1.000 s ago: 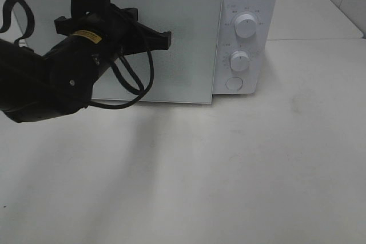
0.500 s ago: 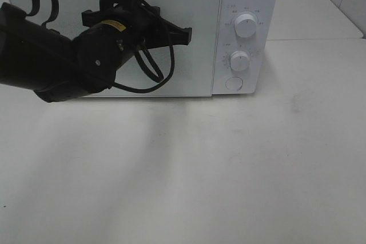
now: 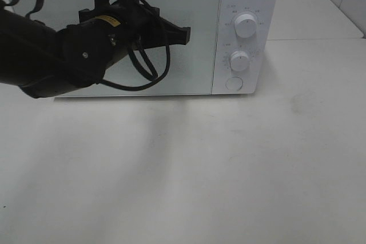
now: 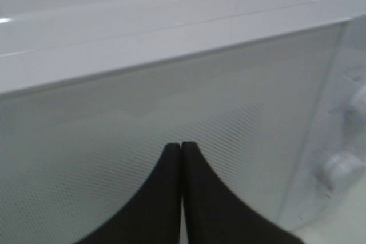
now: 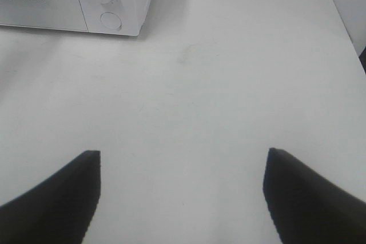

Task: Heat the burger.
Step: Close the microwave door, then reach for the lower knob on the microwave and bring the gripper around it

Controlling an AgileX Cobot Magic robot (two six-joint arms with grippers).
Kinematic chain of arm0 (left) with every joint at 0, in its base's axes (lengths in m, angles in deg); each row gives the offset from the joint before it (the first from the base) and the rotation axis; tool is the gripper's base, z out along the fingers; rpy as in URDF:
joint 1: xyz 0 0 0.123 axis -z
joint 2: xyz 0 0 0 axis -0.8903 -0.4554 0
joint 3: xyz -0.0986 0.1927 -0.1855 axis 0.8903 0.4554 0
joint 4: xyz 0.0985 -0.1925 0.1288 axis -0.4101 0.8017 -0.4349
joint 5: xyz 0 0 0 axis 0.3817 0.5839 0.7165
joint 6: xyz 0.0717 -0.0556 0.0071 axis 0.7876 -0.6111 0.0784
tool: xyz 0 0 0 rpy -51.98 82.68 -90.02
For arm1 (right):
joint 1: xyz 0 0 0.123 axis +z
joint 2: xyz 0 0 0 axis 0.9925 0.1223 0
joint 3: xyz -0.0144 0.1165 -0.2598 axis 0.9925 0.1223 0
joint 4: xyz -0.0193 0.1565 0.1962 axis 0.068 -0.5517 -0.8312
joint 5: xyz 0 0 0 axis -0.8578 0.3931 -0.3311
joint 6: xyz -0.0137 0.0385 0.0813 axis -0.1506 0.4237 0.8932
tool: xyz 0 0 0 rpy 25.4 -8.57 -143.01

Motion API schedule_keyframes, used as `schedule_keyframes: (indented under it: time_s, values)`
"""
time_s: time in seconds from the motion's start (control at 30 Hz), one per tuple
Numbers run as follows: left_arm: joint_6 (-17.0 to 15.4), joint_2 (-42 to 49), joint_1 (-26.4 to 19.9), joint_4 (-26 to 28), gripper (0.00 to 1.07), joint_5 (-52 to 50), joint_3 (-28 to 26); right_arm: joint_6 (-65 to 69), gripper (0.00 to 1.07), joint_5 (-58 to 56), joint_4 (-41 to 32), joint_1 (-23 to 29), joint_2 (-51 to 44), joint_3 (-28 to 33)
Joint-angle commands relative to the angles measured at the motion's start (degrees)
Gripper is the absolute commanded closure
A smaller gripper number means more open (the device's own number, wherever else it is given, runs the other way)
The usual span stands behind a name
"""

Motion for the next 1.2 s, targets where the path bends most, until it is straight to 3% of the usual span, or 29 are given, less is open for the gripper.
schedule_keyframes:
  time_s: [0.03, 0.1, 0.17, 0.2, 0.27, 0.3, 0.33, 0.37, 0.4, 0.43, 0.5, 0.67, 0.93, 1.0, 1.1, 1.2]
  values:
    - [-0.34, 2.81, 1.55, -0.69, 1.06, 2.86, 2.06, 0.00, 0.32, 0.46, -0.17, -0.40, -1.55, 0.11]
    - [-0.52, 6.53, 2.01, -0.74, 1.06, 14.44, 4.13, 0.00, 0.32, 0.46, -0.17, -0.40, -1.55, 0.11]
    - [-0.52, 7.10, 2.01, -0.74, 1.06, 17.88, 4.18, 0.00, 0.32, 0.46, -0.17, -0.40, -1.55, 0.11]
    - [-0.52, 8.37, 1.89, -1.55, 1.03, 26.30, 4.13, 0.00, 0.32, 0.46, -0.17, -0.40, -1.55, 0.11]
    - [-0.52, 8.88, 1.78, -1.95, 0.99, 30.60, 4.13, 0.00, 0.32, 0.46, -0.17, -0.40, -1.55, 0.11]
    - [-0.52, 9.80, 1.60, -2.69, 0.84, 38.22, 4.13, 0.00, 0.32, 0.46, -0.17, -0.40, -1.55, 0.11]
    - [-0.52, 9.80, 1.60, -2.69, 0.84, 38.22, 4.13, 0.00, 0.32, 0.46, -0.17, -0.40, -1.55, 0.11]
    - [-0.52, 10.20, 1.09, -2.92, 0.70, 42.17, 4.13, 0.00, 0.32, 0.46, -0.17, -0.40, -1.55, 0.11]
    - [-1.15, 10.89, 0.23, -2.92, 0.37, 48.36, 4.13, 0.00, 0.32, 0.46, -0.17, -0.40, -1.55, 0.11]
    - [-1.15, 10.89, 0.23, -2.92, 0.37, 48.36, 4.13, 0.00, 0.32, 0.46, -0.17, -0.40, -1.55, 0.11]
    - [-1.95, 11.86, -1.60, -4.07, 0.01, 55.12, 4.07, 0.00, 0.32, 0.46, -0.17, -0.40, -1.55, 0.11]
    - [-1.95, 13.92, -4.41, -4.41, 0.04, 62.28, 4.01, 0.00, 0.32, 0.46, -0.17, -0.40, -1.55, 0.11]
    - [-2.92, 20.80, -13.92, -6.65, 0.04, 78.67, 4.01, 0.00, 0.32, 0.46, -0.17, -0.40, -1.55, 0.11]
    - [-5.73, 22.98, -19.82, -7.79, 0.04, 83.71, 4.01, 0.00, 0.32, 0.46, -0.17, -0.40, -1.55, 0.11]
    - [-7.33, 24.41, -23.66, -9.34, 0.04, 87.20, 4.01, 0.00, 0.32, 0.46, -0.17, -0.40, -1.55, 0.11]
    - [-11.00, 27.56, -31.00, -14.55, 0.04, 92.59, 4.01, 0.00, 0.32, 0.46, -0.17, -0.40, -1.55, 0.11]
